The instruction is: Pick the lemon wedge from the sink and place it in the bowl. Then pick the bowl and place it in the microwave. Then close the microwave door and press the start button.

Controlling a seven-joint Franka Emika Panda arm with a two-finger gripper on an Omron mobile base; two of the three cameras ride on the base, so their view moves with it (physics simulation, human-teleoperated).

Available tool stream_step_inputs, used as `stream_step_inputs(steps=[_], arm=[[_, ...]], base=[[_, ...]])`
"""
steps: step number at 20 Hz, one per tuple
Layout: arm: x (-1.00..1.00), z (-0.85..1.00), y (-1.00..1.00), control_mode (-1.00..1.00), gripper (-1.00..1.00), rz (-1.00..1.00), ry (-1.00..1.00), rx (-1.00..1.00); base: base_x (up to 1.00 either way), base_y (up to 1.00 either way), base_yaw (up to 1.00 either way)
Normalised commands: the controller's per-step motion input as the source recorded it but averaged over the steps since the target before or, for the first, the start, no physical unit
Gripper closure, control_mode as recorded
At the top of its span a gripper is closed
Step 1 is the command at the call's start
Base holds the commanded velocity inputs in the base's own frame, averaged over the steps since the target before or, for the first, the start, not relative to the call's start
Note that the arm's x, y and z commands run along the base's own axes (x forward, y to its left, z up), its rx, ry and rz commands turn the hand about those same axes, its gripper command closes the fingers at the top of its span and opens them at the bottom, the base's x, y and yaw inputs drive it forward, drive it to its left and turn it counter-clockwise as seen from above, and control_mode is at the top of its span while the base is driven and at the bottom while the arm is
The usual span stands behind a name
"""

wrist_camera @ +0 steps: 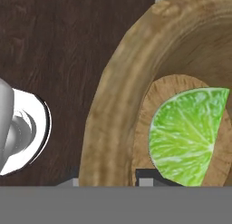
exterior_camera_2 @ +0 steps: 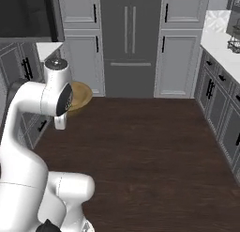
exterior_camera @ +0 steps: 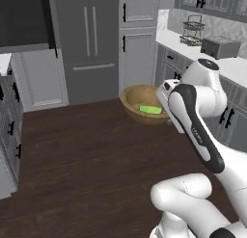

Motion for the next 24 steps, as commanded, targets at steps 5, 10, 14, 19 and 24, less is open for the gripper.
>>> stream_step_inputs(steps=[5,10,14,19,24], arm=[[0.0,0.0,0.0,1.0,1.0,0.0,0.0,0.0],[0.0,0.0,0.0,1.0,1.0,0.0,0.0,0.0],[0.0,0.0,0.0,1.0,1.0,0.0,0.0,0.0],[0.0,0.0,0.0,1.0,1.0,0.0,0.0,0.0],[0.0,0.0,0.0,1.0,1.0,0.0,0.0,0.0]], base=[[1.0,-0.68,0.14],[1.0,-0.7,0.25],[0.98,-0.71,0.41],[0.86,-0.66,0.54],[0.88,-0.52,0.62]])
